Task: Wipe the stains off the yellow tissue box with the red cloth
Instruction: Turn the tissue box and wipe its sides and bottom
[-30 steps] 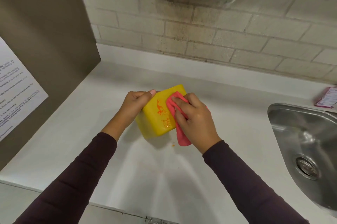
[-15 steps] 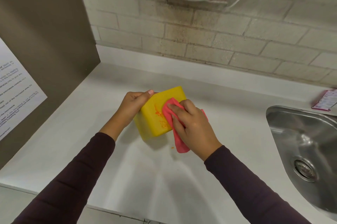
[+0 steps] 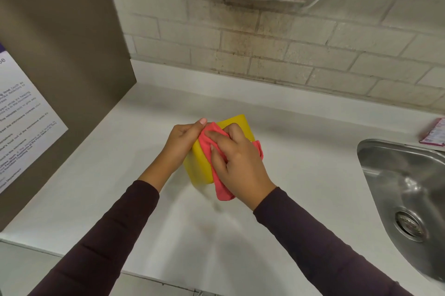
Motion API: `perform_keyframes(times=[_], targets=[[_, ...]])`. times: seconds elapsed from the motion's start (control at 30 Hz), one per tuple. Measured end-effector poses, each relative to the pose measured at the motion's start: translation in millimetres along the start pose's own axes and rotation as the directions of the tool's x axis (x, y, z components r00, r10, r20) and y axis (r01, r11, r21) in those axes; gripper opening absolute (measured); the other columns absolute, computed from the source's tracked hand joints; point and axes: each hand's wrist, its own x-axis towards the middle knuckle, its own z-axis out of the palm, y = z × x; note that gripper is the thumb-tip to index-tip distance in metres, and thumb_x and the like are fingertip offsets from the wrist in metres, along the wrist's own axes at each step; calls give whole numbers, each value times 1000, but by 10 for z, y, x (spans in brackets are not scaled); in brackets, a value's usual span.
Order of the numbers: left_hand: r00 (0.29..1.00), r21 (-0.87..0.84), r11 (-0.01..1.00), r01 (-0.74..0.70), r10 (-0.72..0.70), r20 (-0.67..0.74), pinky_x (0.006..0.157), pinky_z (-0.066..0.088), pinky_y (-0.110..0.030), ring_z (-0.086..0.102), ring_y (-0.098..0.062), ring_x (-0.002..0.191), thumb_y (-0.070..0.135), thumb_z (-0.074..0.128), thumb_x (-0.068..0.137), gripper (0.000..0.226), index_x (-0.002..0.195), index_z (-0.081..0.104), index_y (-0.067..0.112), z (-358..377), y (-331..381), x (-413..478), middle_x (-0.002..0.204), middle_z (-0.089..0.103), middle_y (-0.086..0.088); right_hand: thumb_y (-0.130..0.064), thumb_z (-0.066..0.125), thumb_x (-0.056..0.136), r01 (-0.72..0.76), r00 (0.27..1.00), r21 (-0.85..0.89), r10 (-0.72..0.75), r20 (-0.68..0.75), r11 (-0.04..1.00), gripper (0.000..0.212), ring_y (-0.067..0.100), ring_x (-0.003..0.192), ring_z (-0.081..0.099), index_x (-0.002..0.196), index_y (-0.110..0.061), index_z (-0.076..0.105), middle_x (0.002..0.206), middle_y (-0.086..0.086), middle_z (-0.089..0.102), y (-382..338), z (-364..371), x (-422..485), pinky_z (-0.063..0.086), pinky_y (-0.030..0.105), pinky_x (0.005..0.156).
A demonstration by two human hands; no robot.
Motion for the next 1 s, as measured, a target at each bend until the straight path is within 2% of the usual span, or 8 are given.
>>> perform_keyframes(times=[0.07, 0.13, 0.3, 0.4, 0.5, 0.6, 0.73, 1.0], targets=[[1000, 4, 1000, 6, -6, 23, 76, 54, -20, 69, -12, 80, 30, 46, 95, 32, 92, 75, 18, 2, 30, 5, 82, 75, -3, -9, 60, 86, 26, 999, -47, -24, 47, 999, 30, 32, 66, 56, 115, -8, 65, 90, 16, 56, 10, -17, -55, 49, 38, 62], [1000, 15, 1000, 20, -21, 5, 83, 53, -27, 69, -18, 88, 31, 45, 95, 31, 97, 73, 17, -6, 64, 23, 93, 74, -9, -11, 62, 86, 55, 995, -82, -48, 87, 995, 27, 33, 62, 54, 113, -11, 66, 88, 15, 56, 36, -40, -138, 48, 40, 58], [998, 36, 998, 51, -50, -31, 79, 48, -26, 65, -15, 88, 32, 47, 95, 25, 90, 71, 30, -29, 63, 72, 89, 71, 0, -10, 66, 80, 145, 978, -154, -119, 169, 977, 27, 31, 66, 55, 107, -11, 67, 89, 13, 58, 305, -200, -374, 46, 35, 59], [999, 48, 998, 43, -42, -19, 79, 47, -25, 64, -13, 90, 33, 47, 94, 27, 84, 71, 37, -41, 55, 59, 90, 71, 5, -8, 65, 78, 25, 996, -181, -9, 89, 983, 25, 33, 75, 59, 103, -11, 68, 102, 15, 60, 536, -311, -384, 49, 40, 66], [1000, 47, 999, 26, -26, -9, 83, 47, -27, 64, -15, 91, 32, 46, 95, 31, 81, 72, 40, -37, 58, 39, 90, 71, 6, -7, 63, 84, -80, 997, -82, 80, -10, 993, 21, 29, 89, 60, 105, -9, 67, 114, 14, 56, 587, -286, -267, 49, 38, 77], [998, 41, 998, 39, -37, -44, 78, 47, -24, 63, -13, 84, 34, 45, 95, 29, 82, 70, 39, -22, 46, 46, 84, 70, 5, -3, 63, 84, -86, 995, -23, 84, -59, 996, 24, 26, 100, 58, 108, -6, 67, 119, 12, 57, 488, -155, -138, 48, 36, 86], [999, -5, 1000, 18, -18, -51, 62, 50, -14, 66, -3, 69, 33, 45, 95, 28, 83, 71, 34, 14, 14, 32, 68, 72, 9, -4, 57, 80, -21, 997, -24, 20, -75, 999, 28, 32, 98, 60, 105, -6, 69, 118, 15, 62, 275, -8, -89, 49, 43, 82], [996, -2, 999, 33, -33, -81, 59, 49, -9, 66, -1, 63, 35, 47, 94, 29, 82, 72, 28, -34, 56, 75, 63, 72, 9, -11, 51, 84, 191, 964, 4, -188, 190, 982, 29, 34, 88, 59, 108, -10, 68, 120, 14, 60, 174, -35, -273, 46, 43, 74]])
